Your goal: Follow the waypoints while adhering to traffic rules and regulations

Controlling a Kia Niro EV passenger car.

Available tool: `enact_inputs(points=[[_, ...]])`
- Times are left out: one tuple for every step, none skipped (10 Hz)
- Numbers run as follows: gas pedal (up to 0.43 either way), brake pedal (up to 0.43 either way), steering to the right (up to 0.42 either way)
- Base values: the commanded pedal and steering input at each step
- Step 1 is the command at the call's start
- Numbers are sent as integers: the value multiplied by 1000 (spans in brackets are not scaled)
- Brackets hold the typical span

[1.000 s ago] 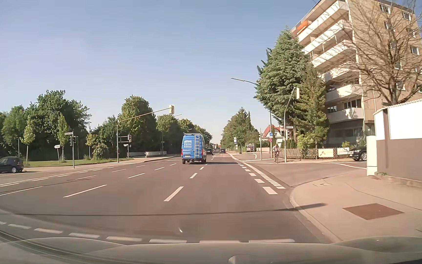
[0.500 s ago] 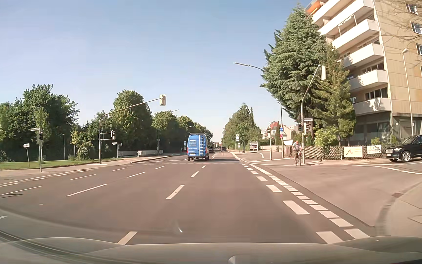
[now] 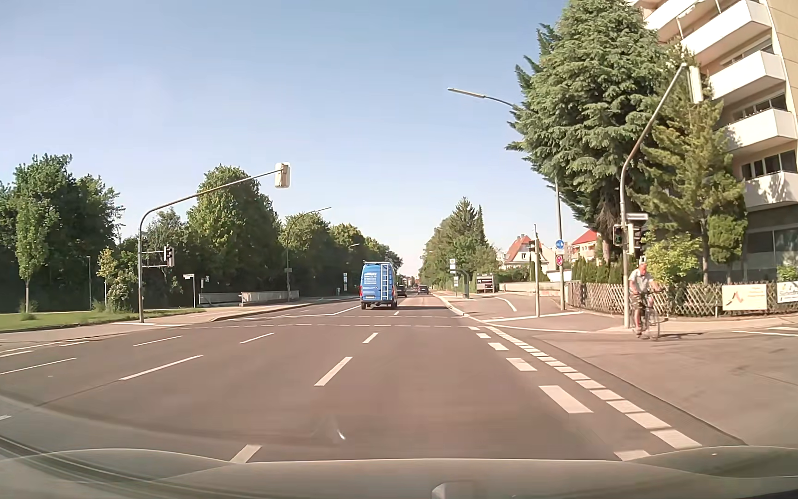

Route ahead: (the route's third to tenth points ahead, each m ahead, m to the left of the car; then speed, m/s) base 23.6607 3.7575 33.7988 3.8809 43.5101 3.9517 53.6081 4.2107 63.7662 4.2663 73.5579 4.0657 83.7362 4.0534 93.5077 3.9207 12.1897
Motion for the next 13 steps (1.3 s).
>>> enact_inputs(points=[[20, 0, -3], [47, 0, -3], [47, 0, -3], [47, 0, -3], [47, 0, -3], [47, 0, -3], [47, 0, -2], [47, 0, 0], [47, 0, 0], [47, 0, 0], [47, 0, 0], [47, 0, -1], [47, 0, -1]])
